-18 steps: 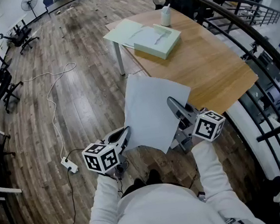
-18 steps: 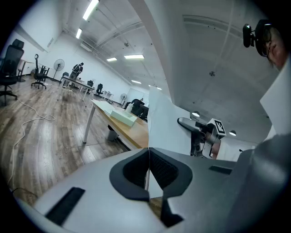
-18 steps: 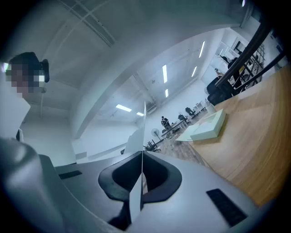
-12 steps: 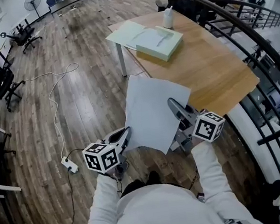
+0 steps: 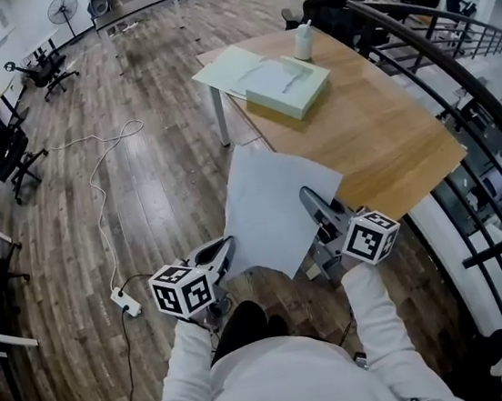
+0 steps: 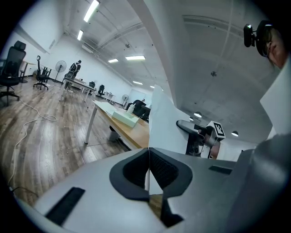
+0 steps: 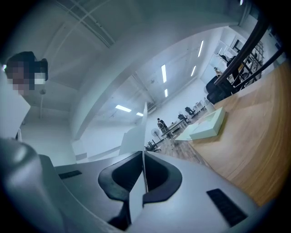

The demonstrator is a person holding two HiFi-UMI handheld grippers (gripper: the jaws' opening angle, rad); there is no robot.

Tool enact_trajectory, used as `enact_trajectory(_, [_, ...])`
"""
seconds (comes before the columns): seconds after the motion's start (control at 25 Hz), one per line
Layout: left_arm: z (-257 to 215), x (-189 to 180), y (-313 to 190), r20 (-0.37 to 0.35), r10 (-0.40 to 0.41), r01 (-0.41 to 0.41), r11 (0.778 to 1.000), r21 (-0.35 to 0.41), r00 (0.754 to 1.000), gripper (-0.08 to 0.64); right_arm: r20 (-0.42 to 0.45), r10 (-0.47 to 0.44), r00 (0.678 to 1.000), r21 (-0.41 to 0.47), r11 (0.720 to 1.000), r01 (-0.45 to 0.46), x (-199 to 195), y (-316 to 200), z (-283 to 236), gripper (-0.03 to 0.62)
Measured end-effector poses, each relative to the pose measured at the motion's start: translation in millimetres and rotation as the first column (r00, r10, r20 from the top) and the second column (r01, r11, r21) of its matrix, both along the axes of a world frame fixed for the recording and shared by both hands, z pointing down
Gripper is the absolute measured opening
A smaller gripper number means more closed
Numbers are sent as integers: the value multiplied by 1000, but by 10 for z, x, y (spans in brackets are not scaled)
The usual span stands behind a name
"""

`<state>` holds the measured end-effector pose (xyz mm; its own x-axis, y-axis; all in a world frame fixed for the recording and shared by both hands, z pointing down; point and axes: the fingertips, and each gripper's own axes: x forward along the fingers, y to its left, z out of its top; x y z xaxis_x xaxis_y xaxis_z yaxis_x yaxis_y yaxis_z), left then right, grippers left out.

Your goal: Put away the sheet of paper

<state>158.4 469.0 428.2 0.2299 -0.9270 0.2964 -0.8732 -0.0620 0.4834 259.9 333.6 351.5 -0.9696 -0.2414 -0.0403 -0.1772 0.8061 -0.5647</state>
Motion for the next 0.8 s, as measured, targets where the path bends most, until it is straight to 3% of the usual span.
enact_trajectory(0.44, [196,-378,-507,-32,4,-5,1000,-27,999,17,-8,0,1000,-46,999,0,-398,-516,164,28])
enact_trajectory(0.8, [340,-1109,-1328,-73,38,-40,999,-29,997,17,-15,14,1000,-67,998,-15,-1118,-1278,250,28])
